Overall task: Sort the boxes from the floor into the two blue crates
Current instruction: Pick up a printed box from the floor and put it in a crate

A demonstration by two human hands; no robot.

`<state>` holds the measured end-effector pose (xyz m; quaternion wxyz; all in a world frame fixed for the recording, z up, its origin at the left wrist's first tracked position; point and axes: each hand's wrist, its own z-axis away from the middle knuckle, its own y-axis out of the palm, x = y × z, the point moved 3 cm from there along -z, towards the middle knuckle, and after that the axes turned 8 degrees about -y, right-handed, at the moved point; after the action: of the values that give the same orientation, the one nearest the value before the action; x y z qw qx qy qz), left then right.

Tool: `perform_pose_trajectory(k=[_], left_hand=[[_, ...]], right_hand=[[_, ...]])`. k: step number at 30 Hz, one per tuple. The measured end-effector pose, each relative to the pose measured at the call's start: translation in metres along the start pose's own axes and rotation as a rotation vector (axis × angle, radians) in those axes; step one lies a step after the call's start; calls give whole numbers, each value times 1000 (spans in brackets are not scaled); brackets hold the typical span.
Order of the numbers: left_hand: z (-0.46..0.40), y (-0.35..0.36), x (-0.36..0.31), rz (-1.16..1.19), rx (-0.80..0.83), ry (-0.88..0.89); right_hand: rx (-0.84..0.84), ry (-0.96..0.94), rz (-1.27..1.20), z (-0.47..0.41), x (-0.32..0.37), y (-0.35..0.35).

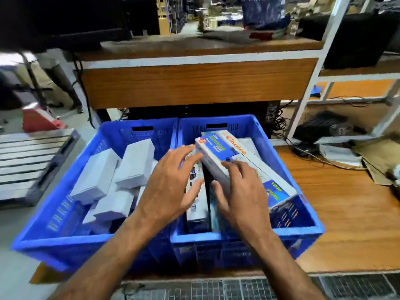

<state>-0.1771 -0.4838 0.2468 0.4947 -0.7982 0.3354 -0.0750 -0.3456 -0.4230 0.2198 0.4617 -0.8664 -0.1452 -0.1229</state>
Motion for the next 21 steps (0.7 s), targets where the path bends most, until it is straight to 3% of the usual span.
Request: perform_pose_trajectory(k=[8,21], left_hand=[[95,-79,33,-138,-161,-340],[344,-180,16,-607,-215,-1054]], right_hand=[[-25,-335,-391,8,90,26],[321,-852,-715,124,270,69]])
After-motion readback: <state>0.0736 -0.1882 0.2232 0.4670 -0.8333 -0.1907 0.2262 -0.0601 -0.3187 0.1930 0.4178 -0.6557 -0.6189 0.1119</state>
